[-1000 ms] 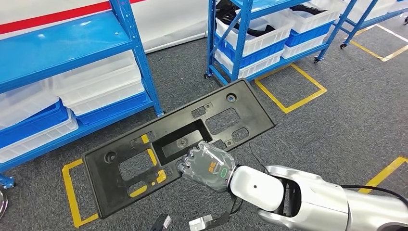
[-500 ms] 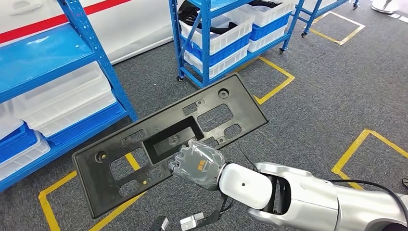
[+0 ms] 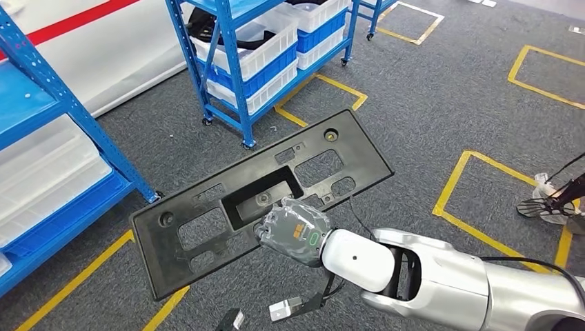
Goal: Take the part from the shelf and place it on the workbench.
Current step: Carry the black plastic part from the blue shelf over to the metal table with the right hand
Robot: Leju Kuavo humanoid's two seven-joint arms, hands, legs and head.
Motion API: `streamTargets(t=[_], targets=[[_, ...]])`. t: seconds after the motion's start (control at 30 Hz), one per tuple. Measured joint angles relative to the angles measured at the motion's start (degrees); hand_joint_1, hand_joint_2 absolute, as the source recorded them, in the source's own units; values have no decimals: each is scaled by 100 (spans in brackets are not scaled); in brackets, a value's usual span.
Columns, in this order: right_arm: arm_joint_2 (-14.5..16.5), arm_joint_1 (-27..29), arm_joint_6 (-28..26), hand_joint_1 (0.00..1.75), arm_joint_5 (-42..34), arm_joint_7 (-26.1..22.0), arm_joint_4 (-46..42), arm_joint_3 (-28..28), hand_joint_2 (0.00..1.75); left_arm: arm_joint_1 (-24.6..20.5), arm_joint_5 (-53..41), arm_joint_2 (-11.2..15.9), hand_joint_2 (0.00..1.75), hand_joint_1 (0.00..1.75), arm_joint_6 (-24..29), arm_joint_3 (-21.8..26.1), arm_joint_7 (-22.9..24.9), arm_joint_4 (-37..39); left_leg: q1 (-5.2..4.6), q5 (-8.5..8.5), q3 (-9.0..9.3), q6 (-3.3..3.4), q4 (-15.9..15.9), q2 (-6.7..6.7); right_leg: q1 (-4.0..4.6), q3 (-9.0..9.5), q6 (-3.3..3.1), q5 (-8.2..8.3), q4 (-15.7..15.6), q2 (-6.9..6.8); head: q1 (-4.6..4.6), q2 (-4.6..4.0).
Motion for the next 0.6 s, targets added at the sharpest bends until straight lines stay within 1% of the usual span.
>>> streamTargets(t=[0.03,0.07,0.1,0.13,0.17,0.2,0.23,0.27,0.3,0.33,0.37,0.4,0.43,0.47,0.5,0.53,0.57,0.6], targets=[[-31,-5,2,175,-1,0,4,-1,175,3,0,-5,0,0,-1,0,-1,-1,9,32,28,24,-51,80,16,-22,35,-4,10,-69,9,0],[-57,-15,3,175,-1,0,6,-1,175,6,0,-10,0,0,-1,0,-1,-1,20,65,59,53,-107,165,32,-73,68,-61,99,-226,20,-1],[-76,-26,5,175,0,3,9,-2,175,13,0,-14,0,0,-1,0,-3,-1,30,90,87,76,-155,255,43,-183,98,-180,311,-438,32,-1],[-88,-35,7,175,0,5,13,-2,175,20,0,-9,0,0,-1,0,-4,0,14,95,99,93,-175,348,34,-353,132,-344,644,-656,42,-1],[-97,-34,11,175,0,8,18,-2,175,25,0,-5,0,0,-1,0,-6,0,7,91,102,104,-179,441,2,-555,167,-503,1034,-777,46,-1],[-108,-30,16,175,0,10,24,-2,175,28,0,-1,0,0,-1,0,-6,0,2,78,106,102,-178,533,-36,-735,199,-603,1370,-833,49,-1],[-121,-24,22,175,-1,9,30,-2,175,30,0,3,0,0,-1,0,-5,0,2,59,117,95,-177,622,-76,-831,228,-608,1541,-863,49,-1],[-136,-21,31,175,-1,8,36,-2,175,32,0,4,0,0,-1,0,-4,0,4,36,137,81,-175,703,-110,-808,252,-509,1489,-889,50,-1],[-153,-25,39,175,-1,8,42,-2,175,35,0,5,0,0,0,1,-3,0,8,4,171,61,-173,780,-136,-662,269,-326,1207,-943,51,0],[-168,-31,48,175,-4,8,45,-2,175,41,0,8,0,0,1,1,0,0,9,-35,212,34,-171,851,-144,-456,276,-153,808,-1071,50,0],[-180,-41,57,175,-7,10,48,-2,175,47,0,12,0,0,4,2,2,0,-6,-81,242,1,-162,915,-114,-250,264,-41,440,-1233,55,-1],[-188,-51,63,175,-13,12,49,-2,175,53,0,16,0,0,8,2,4,1,-24,-122,265,-31,-159,974,-86,-102,221,7,175,-1361,51,-1],[-196,-56,68,175,-18,13,49,-2,175,58,0,20,0,0,13,2,8,1,-46,-155,289,-61,-164,1039,-49,-37,170,-16,55,-1437,47,-2],[-207,-61,72,175,-21,13,50,-2,175,61,0,23,0,0,17,2,10,2,-66,-181,312,-89,-173,1110,-12,-22,115,-48,34,-1411,42,-2],[-221,-64,74,175,-24,13,49,-2,175,58,0,24,0,0,20,2,13,2,-67,-206,351,-115,-190,1185,-19,-20,57,-62,25,-1322,34,-1],[-236,-68,75,175,-26,13,48,-3,175,57,0,25,0,0,20,2,16,2,-57,-252,383,-141,-174,1175,-20,-6,20,-69,4,-1242,30,-1],[-247,-77,77,175,-27,13,47,-3,175,56,0,26,0,0,20,2,15,2,-41,-331,366,-161,-79,1066,-29,14,-25,-73,-16,-1167,22,-1],[-251,-86,77,175,-28,14,45,-4,175,50,0,27,0,0,19,3,14,2,-24,-455,281,-174,131,892,-44,38,-70,-76,-33,-1097,12,-1]])
